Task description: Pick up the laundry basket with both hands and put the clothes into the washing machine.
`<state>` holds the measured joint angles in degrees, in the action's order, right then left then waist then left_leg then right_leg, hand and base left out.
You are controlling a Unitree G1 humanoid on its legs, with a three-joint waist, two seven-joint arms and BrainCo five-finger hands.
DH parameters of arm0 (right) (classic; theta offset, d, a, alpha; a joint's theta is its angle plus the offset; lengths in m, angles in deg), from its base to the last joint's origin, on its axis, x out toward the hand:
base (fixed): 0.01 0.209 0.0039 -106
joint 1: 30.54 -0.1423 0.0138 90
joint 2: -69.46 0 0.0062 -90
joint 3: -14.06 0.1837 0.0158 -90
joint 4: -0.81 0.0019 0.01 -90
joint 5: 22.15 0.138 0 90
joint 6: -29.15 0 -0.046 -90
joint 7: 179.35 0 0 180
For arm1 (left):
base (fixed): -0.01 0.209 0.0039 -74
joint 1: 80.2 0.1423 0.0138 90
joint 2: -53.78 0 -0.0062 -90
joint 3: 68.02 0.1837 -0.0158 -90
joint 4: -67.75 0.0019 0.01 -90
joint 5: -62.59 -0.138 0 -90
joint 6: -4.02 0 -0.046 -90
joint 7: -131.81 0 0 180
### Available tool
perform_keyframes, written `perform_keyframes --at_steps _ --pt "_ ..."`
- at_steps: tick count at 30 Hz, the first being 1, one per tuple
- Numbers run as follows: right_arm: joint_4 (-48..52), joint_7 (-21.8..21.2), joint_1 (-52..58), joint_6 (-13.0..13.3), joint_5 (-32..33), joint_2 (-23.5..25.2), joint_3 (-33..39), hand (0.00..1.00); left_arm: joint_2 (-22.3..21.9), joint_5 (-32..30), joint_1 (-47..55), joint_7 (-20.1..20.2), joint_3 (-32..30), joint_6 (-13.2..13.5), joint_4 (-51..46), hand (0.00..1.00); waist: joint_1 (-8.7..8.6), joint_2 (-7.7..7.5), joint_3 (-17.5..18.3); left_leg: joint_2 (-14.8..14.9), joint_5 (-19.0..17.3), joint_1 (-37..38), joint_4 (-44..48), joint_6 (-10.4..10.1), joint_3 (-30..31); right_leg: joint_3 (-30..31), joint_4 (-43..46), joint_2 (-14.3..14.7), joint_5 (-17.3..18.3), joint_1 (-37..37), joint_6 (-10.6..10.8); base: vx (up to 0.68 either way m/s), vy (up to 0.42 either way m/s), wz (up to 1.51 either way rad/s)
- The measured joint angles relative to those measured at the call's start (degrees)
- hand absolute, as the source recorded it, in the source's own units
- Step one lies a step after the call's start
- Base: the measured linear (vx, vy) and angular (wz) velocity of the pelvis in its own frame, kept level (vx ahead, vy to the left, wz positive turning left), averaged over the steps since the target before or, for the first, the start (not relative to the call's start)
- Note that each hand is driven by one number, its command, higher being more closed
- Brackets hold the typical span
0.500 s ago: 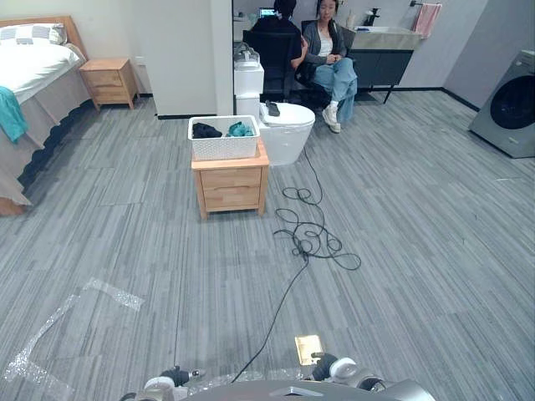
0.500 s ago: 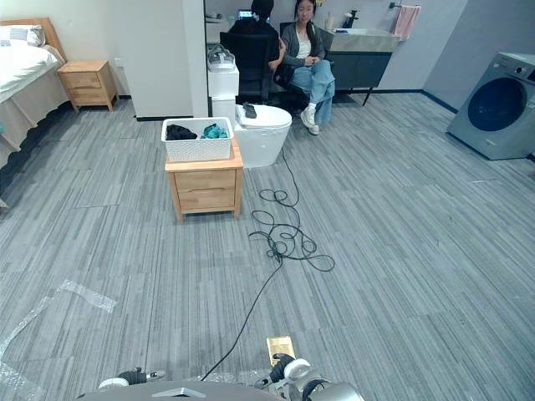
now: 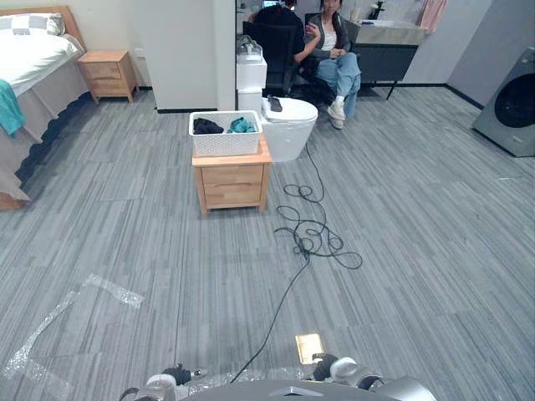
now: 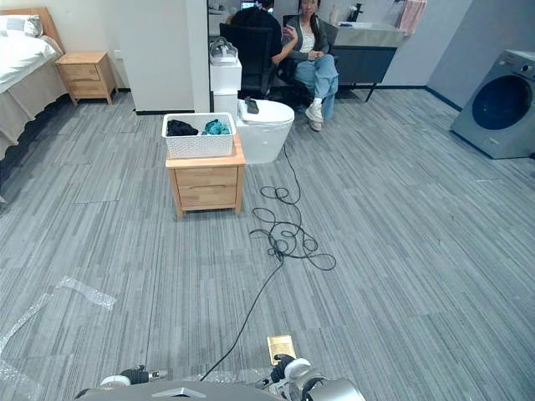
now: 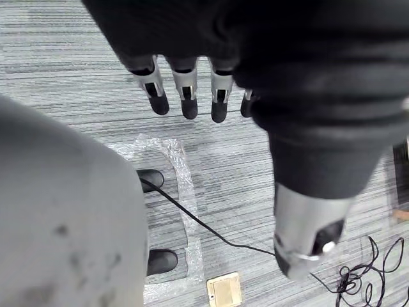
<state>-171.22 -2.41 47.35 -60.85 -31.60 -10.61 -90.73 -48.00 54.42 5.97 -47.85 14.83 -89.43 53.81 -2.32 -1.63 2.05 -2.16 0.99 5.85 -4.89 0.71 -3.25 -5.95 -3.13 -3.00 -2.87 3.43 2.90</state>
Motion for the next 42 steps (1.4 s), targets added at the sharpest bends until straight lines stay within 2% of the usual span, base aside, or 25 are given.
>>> perform_keyframes --at_steps 14,19,23,25,26,27,28,29,30,32,33,34,35,36,37,39,40,41,42 --pt "0.0 0.0 0.2 -0.2 0.0 -0.1 2.6 0.0 0.0 0.0 0.0 0.0 0.5 0.0 0.0 0.0 -0.14 -0.07 -0.3 -0.4 -0.8 0.0 0.0 0.5 -0.4 0.3 0.0 -0.4 0.6 -0.1 0.8 -0.03 -0.006 -0.01" --pt "0.0 0.0 -0.3 -0.2 0.0 -0.1 2.7 0.0 0.1 0.0 -0.2 0.0 0.4 0.0 0.0 0.0 0.11 -0.13 -1.3 -0.5 -1.5 0.2 0.0 0.7 -2.2 2.2 0.0 -0.3 0.5 -0.8 0.7 0.02 0.004 -0.19" --pt "0.0 0.0 -0.2 -0.4 0.0 -0.1 9.1 0.0 0.1 0.0 -0.6 0.0 0.5 -0.4 0.0 0.0 -0.03 -0.2 -2.7 -0.8 -1.6 0.5 0.4 0.6 -2.6 2.2 0.8 -0.6 0.4 -1.3 0.7 0.04 0.004 -0.05" --pt "0.1 0.0 -0.3 -0.4 0.2 -0.4 14.7 0.0 -0.1 0.0 -1.0 0.0 0.4 -0.4 0.0 0.0 -0.31 0.46 -4.5 -0.4 -1.7 1.4 0.4 0.7 -1.4 1.7 7.0 -0.6 2.4 -2.6 0.4 -0.03 -0.001 0.16" --pt "0.1 0.1 -0.5 -0.3 0.3 -0.9 18.2 0.0 -0.4 0.1 -1.0 0.0 0.3 -0.3 -0.1 0.0 -0.52 1.2 -5.5 -0.2 -3.1 2.3 0.4 2.3 -0.9 1.7 17.2 -0.6 5.2 -6.6 -0.7 -0.08 0.01 0.17" --pt "0.5 0.2 -0.5 -0.2 1.4 -1.2 22.5 0.0 -0.4 0.7 -1.0 0.1 -0.3 -0.2 -0.2 0.0 -0.4 1.88 -6.2 0.0 -4.1 2.3 1.3 3.1 -0.7 2.6 31.9 -0.8 7.2 -13.3 -4.3 -0.08 0.001 0.17" --pt "1.2 0.2 -0.4 -0.2 2.5 -1.2 23.7 0.0 -0.3 1.3 -0.8 0.1 -0.6 -0.2 -0.3 0.0 -0.43 1.66 -6.4 0.0 -4.5 2.2 2.2 3.3 -0.5 3.6 39.9 -0.9 7.6 -16.7 -5.2 -0.03 -0.007 0.34" --pt "2.9 0.3 0.0 0.0 3.2 -1.1 26.4 0.0 0.1 2.0 -0.6 0.2 -0.7 -0.3 -0.4 0.0 -1.39 1.31 -6.9 0.4 -5.6 3.1 3.8 3.6 0.3 4.1 50.4 -0.8 8.6 -20.5 -4.2 0.03 -0.015 0.42" --pt "2.8 0.5 0.4 -0.1 3.3 -1.1 28.8 0.0 0.1 2.6 -0.6 0.0 -0.8 -0.3 -0.6 0.0 -1.36 1.28 -7.2 1.0 -6.1 4.5 3.8 3.5 0.2 3.5 52.2 -0.9 9.7 -21.0 -3.6 0.1 0.008 0.33" --pt "2.8 0.6 0.8 -0.1 3.6 -1.0 30.9 0.0 0.0 2.8 -0.6 -0.1 -2.0 -0.3 -1.2 0.0 -1.0 1.23 -7.2 1.7 -7.1 6.3 3.6 3.1 -0.6 2.5 46.5 -1.0 11.6 -21.4 -2.9 0.14 0.012 -0.13" --pt "2.9 0.6 0.7 -0.1 3.7 -1.0 29.9 0.0 -0.3 2.8 -0.6 -0.1 -3.5 -0.4 -1.3 0.0 -0.98 1.25 -7.2 2.1 -8.1 7.2 3.7 2.5 -1.5 1.2 39.1 -0.9 11.5 -21.6 -2.7 0.21 -0.022 -0.47" --pt "2.9 0.6 0.2 -0.1 4.7 -1.4 26.2 0.0 -0.6 2.7 -0.7 -0.1 -4.7 -0.7 -1.2 0.0 -1.18 1.4 -7.3 2.9 -9.3 8.0 3.8 1.8 -2.4 -1.4 31.2 -1.0 10.8 -21.6 -2.7 0.31 -0.069 -0.52" --pt "2.9 0.6 0.0 -0.2 4.9 -1.5 24.6 0.0 -1.0 2.5 -0.8 -0.1 -5.5 -0.9 -1.2 0.0 -1.18 1.49 -7.3 3.4 -10.0 8.4 3.8 1.5 -3.0 -2.9 27.5 -0.9 10.0 -21.7 -3.0 0.27 -0.084 -0.51" --pt "2.9 0.7 -0.3 -0.2 5.3 -1.8 20.9 0.0 -1.5 2.3 -1.1 -0.1 -7.0 -1.1 -1.3 0.0 -1.13 1.46 -7.4 4.2 -11.6 9.1 3.8 0.6 -3.9 -4.7 21.2 -0.7 8.1 -21.6 -2.8 0.44 -0.173 -0.42" --pt "2.9 0.9 -1.0 -0.1 5.6 -2.5 14.1 0.0 -2.0 2.4 -1.8 0.0 -8.7 -1.2 -1.3 0.0 -1.19 1.35 -7.5 5.1 -14.3 10.6 4.5 0.3 -4.5 -3.6 19.8 -0.6 7.6 -21.9 -3.0 0.41 -0.171 -0.28" --pt "2.8 0.9 -1.6 -0.2 5.5 -3.6 6.4 0.0 -2.4 2.4 -2.1 0.0 -7.6 -1.3 -1.2 0.0 -1.66 1.76 -7.2 6.4 -17.0 11.2 6.5 0.6 -4.0 -1.8 22.8 -0.4 8.0 -22.2 -3.0 0.52 -0.208 0.29" --pt "2.3 1.0 -0.7 -0.7 4.7 -3.8 4.8 0.0 -3.4 2.4 -1.7 0.1 -6.8 -1.2 -0.8 0.0 -2.36 2.21 -5.7 8.8 -20.2 10.2 12.4 -0.2 -3.0 -2.1 22.5 0.4 7.6 -19.3 -2.1 0.61 -0.221 0.73" --pt "2.2 1.0 -0.3 -1.1 4.5 -3.9 7.7 0.0 -3.9 2.3 -2.1 0.1 -7.0 -1.3 -0.8 0.0 -2.4 2.86 -6.0 10.7 -21.1 6.7 20.3 -0.8 -3.4 -3.1 24.0 0.7 9.4 -19.0 -3.5 0.71 -0.322 1.08" --pt "2.4 0.9 0.5 -1.6 4.5 -3.8 18.2 0.0 -4.9 2.4 -2.7 0.4 -8.9 -1.3 -1.5 0.0 -2.56 3.17 -6.1 13.0 -18.3 -1.4 38.2 -0.2 -2.6 -5.6 25.3 0.6 10.4 -17.3 -6.4 0.45 -0.254 0.78"
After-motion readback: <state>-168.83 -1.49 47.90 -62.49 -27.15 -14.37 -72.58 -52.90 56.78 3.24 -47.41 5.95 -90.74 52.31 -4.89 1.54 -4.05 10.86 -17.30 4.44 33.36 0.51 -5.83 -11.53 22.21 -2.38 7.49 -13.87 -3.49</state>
